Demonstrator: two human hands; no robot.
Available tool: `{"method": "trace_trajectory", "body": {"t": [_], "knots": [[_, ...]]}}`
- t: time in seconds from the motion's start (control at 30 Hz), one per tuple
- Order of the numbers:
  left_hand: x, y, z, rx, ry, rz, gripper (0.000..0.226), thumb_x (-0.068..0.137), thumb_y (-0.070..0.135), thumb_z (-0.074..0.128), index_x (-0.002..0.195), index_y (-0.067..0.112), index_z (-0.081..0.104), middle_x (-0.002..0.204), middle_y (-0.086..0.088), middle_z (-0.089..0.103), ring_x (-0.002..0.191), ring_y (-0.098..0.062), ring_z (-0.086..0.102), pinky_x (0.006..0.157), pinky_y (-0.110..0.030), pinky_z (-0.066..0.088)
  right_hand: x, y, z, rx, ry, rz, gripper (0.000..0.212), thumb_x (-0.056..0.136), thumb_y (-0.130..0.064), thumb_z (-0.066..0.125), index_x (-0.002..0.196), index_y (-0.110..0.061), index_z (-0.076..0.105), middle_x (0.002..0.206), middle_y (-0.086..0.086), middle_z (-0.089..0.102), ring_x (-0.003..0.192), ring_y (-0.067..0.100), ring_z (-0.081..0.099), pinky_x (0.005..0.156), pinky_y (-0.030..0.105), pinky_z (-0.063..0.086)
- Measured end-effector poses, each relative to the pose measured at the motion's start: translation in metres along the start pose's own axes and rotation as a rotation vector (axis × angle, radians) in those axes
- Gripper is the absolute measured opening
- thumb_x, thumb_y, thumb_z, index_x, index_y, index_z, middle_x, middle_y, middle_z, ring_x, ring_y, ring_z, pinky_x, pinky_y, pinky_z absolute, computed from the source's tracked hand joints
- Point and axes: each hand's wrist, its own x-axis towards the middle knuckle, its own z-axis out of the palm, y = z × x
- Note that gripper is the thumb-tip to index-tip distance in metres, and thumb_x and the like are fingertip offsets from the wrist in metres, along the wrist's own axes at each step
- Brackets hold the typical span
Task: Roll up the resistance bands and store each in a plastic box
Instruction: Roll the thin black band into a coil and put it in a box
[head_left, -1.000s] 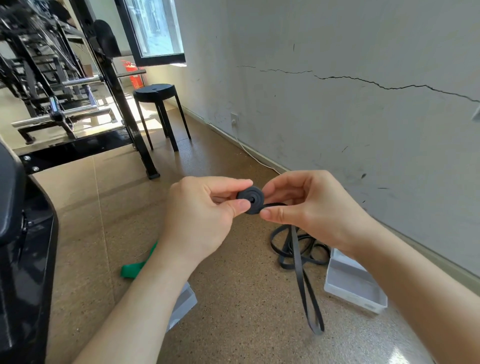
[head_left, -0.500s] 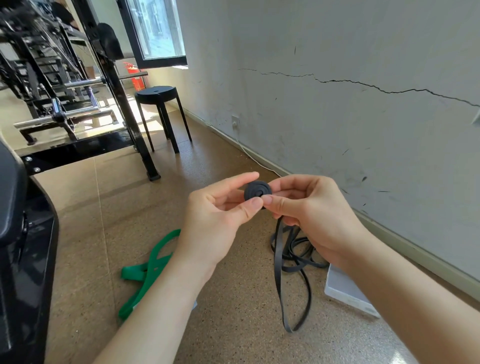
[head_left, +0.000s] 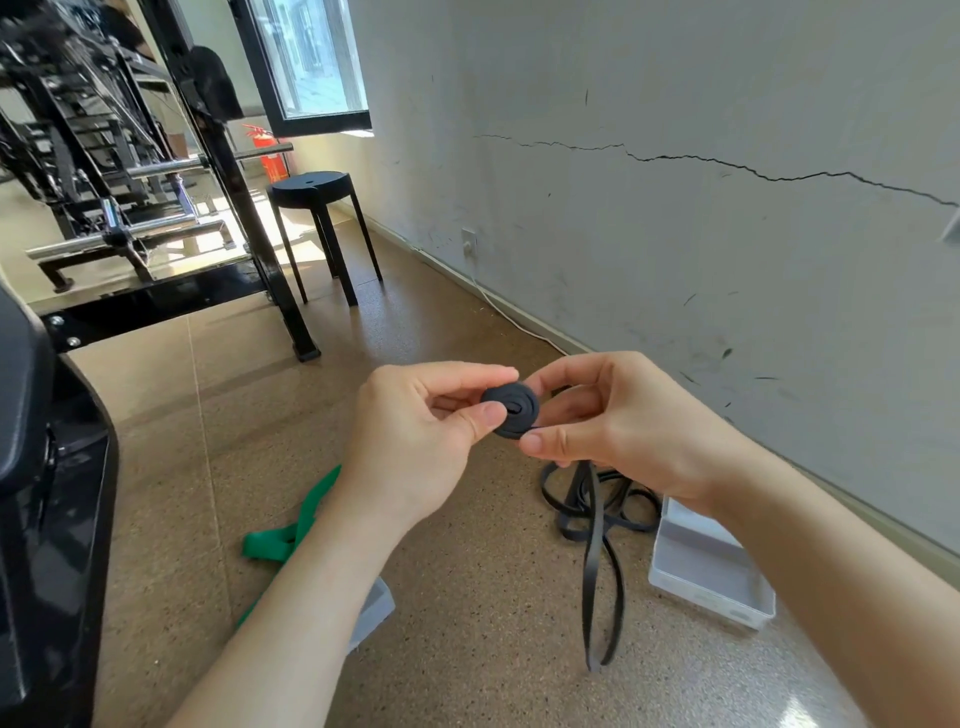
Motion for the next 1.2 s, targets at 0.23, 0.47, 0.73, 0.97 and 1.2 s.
{"method": "trace_trajectory", "body": {"t": [0.23,0.47,0.73,0.97,1.2], "knots": [[0.005,-0.005,-0.004,0.098,-0.098,0.001,0.036,0.083,-0.001,0.068,0.094,0.033,0.075,0.090,0.014,0.074,0.088,-0.002,0.068,0.083,-0.020,0.053,0.001,0.005,0.006,0.040,0.076,-0.020,0.020,0.074,-0.003,0.080,0.092,-0.007,0.071,0.078,0.009,0.075,0.059,0.012,0.063,0.061,0.023,0.053],[0.002,-0.003,-0.008,0.016,-0.178,-0.034,0.033,0.090,0.007,0.061,0.108,0.033,0.071,0.101,0.015,0.073,0.101,-0.002,0.065,0.092,-0.024,0.049,0.002,0.005,0.011,0.221,0.141,-0.006,0.018,0.075,0.003,0.077,0.088,-0.007,0.070,0.072,0.008,0.071,0.056,0.014,0.061,0.052,0.017,0.044],[-0.005,-0.002,0.011,-0.303,0.085,-0.094,0.031,0.074,-0.002,0.074,0.099,0.016,0.070,0.082,-0.003,0.075,0.079,-0.015,0.072,0.071,-0.022,0.057,0.004,0.005,0.015,0.287,0.202,-0.039,0.019,0.075,-0.006,0.079,0.092,-0.009,0.071,0.072,0.006,0.070,0.063,0.016,0.062,0.064,0.031,0.047],[0.001,-0.001,0.003,-0.177,0.061,-0.012,0.037,0.074,-0.009,0.072,0.087,0.025,0.074,0.080,-0.004,0.075,0.073,-0.015,0.070,0.066,-0.021,0.056,0.001,0.000,0.000,-0.141,0.053,-0.066,0.038,0.075,-0.007,0.081,0.105,-0.027,0.067,0.090,-0.003,0.074,0.068,0.006,0.068,0.075,0.033,0.058],[0.006,-0.004,-0.007,0.037,-0.038,0.004,0.037,0.076,0.003,0.076,0.086,0.039,0.075,0.083,-0.005,0.073,0.081,-0.031,0.063,0.076,-0.040,0.055,-0.001,0.002,-0.003,-0.121,0.026,-0.033,0.028,0.075,-0.008,0.081,0.098,-0.020,0.070,0.085,-0.002,0.077,0.080,0.012,0.073,0.085,0.036,0.057]]}}
